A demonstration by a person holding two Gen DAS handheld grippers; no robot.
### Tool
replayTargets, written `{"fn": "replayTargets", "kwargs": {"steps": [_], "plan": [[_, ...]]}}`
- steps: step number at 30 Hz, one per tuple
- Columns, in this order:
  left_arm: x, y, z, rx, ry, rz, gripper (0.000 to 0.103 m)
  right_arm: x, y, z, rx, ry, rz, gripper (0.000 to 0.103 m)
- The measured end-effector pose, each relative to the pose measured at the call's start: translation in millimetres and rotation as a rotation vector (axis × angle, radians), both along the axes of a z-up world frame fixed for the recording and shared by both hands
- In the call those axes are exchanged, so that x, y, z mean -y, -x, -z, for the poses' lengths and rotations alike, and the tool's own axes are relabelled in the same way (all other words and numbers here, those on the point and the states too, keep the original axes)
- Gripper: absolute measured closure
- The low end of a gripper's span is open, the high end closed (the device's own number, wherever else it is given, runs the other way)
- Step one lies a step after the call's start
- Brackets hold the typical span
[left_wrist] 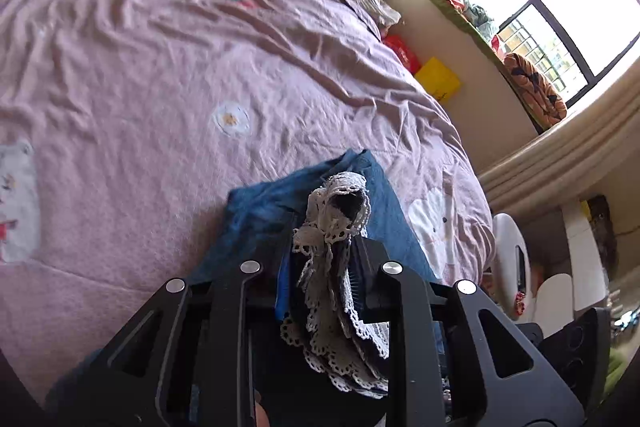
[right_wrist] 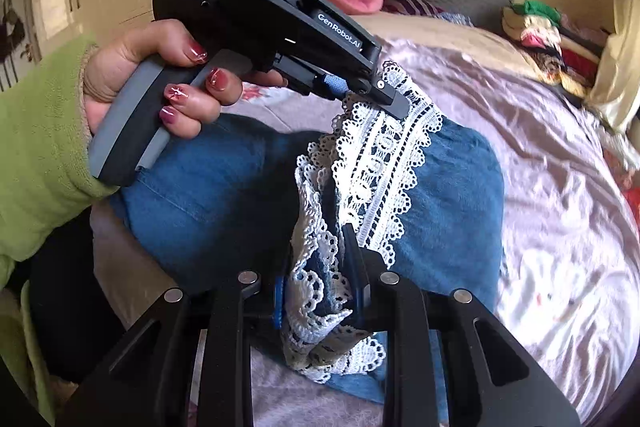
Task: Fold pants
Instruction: 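Lift the lace hem with both grippers and fold it toward the waistband, then lay the lace hem down on the pants and open both grippers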
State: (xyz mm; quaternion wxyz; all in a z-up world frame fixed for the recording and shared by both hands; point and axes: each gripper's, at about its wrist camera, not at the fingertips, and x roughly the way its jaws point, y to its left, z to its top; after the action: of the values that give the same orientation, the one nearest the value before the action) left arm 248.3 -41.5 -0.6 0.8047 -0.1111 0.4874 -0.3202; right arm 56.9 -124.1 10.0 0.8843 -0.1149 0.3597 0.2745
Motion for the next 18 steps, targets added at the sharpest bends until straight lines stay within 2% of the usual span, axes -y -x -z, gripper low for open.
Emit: {"fn": "replayTargets", "kwargs": {"steps": [2, 5, 6, 7, 9, 11, 12, 14, 18], "plan": [[-6, 1, 3, 0.019, -0.039, -0.017, 0.086, -9, -3, 4, -0.016, 0.017, -0.012, 0.081], [-11, -2, 24, -0.016, -0.095, -0.052, 0.081, -26, -6, 22, -0.057, 0.051, -0.043, 0.078], [-12, -3, 31, -0.023, -0.110, -0.065, 0.076, -32, -6, 29, -0.068, 0.065, -0.048, 0.077], [-17, -4, 36, -0.024, -0.110, -0.083, 0.072, -36, -4, 34, -0.065, 0.074, -0.051, 0.074], [-24, -3, 39, -0.032, -0.074, -0.099, 0.071, -38, 1, 34, -0.067, 0.061, -0.071, 0.057], [-30, -1, 35, -0.015, -0.069, -0.122, 0.058, -31, 6, 26, -0.100, 0.016, -0.088, 0.048], [-33, 1, 31, 0.000, -0.079, -0.140, 0.053, -25, 9, 21, -0.109, -0.014, -0.091, 0.048], [-41, 5, 20, 0.022, -0.074, -0.165, 0.053, -9, 14, 10, -0.109, -0.057, -0.077, 0.048], [-46, 26, -12, 0.152, -0.126, -0.221, 0.052, 37, 19, -12, -0.069, -0.109, 0.028, 0.048]]}}
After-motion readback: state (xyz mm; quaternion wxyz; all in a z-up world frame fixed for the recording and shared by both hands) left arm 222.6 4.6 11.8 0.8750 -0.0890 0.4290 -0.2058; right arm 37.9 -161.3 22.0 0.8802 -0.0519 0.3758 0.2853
